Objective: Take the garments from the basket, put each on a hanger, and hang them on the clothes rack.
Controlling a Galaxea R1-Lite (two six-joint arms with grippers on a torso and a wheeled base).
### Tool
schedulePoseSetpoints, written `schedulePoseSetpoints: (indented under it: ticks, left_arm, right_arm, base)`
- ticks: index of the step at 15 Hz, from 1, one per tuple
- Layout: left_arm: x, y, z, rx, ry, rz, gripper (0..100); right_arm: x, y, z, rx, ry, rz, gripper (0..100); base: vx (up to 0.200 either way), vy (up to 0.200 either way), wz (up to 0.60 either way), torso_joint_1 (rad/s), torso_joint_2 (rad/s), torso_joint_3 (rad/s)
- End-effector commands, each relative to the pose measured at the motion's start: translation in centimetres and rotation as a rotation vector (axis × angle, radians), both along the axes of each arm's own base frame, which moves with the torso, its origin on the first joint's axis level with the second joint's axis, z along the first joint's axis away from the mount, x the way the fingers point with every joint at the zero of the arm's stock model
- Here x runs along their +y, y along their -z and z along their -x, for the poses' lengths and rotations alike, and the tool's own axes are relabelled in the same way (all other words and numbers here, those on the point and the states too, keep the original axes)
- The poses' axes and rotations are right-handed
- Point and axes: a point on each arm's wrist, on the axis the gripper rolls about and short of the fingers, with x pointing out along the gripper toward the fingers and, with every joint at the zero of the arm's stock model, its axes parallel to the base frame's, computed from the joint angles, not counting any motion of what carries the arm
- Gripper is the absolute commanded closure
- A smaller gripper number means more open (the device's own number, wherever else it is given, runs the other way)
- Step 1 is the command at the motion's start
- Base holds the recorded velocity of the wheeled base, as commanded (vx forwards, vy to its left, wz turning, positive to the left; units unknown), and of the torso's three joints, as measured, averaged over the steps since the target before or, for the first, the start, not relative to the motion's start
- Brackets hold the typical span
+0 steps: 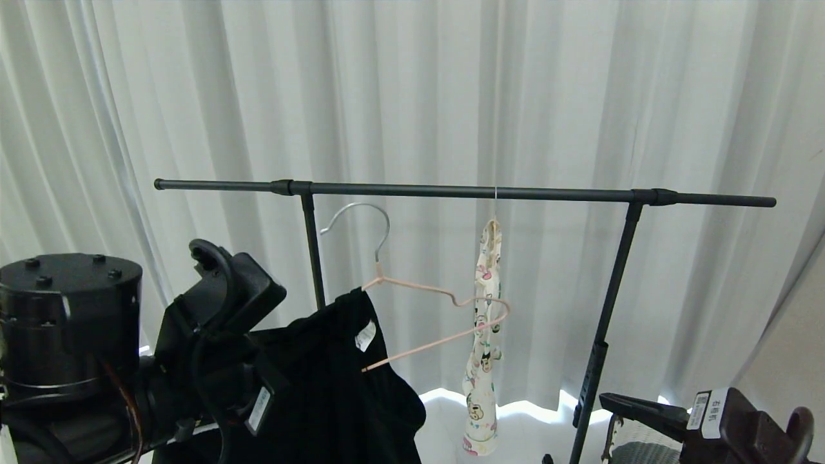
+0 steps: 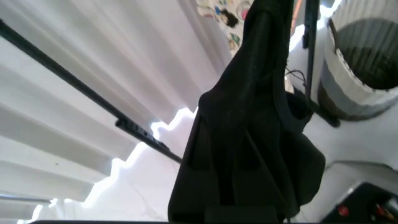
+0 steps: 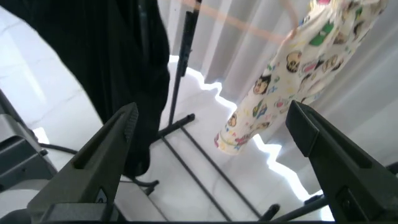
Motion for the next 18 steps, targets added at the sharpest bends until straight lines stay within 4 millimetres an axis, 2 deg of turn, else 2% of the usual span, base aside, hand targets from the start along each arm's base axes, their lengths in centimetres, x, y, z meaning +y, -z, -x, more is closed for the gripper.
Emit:
schedulePoseSetpoints:
  ticks: [1,4,8,11,16,17,18]
  left_arm:
    - [-0.3,-1.2,-1.5,-0.031,-0.026,0.019,100]
    - [-0.8,-2.4,-2.8,-0.043,-0.045,0.067,100]
    - [-0.8,-2.7,-2.7,-0.059,-0.046,0.079,100]
    - [-1.0,-2.9,-3.0,-0.091,-0.041,0.098,100]
    - [-1.9,-3.3,-2.4,-0.115,0.003,0.114,100]
    - [-2.2,-3.4,-2.2,-0.122,0.021,0.118,100]
    - [-2.4,-3.7,-2.1,-0.137,0.033,0.123,100]
  right_arm:
    - [0.1,0.3,-0.1,0.018,0.007,0.004,0]
    - [0.5,0.8,-0.7,0.070,0.039,0.007,0]
    - [2.0,0.4,-1.9,0.129,0.080,-0.065,0]
    - [3.9,-0.2,-3.0,0.190,0.103,-0.151,0]
    - [8.9,-1.0,-6.0,0.213,0.114,-0.239,0]
    - [10.0,-0.8,-6.7,0.217,0.121,-0.248,0]
    - [10.4,-0.4,-7.0,0.221,0.132,-0.238,0]
  base:
    - [0.000,0.000,0.00,0.000,0.00,0.000]
    - [0.000,0.000,0.00,0.000,0.00,0.000]
    - [0.000,0.000,0.00,0.000,0.00,0.000]
    - [0.000,0.000,0.00,0.000,0.00,0.000]
    - [0.000,0.000,0.00,0.000,0.00,0.000]
    - [0.000,0.000,0.00,0.000,0.00,0.000]
    - [0.000,0.000,0.00,0.000,0.00,0.000]
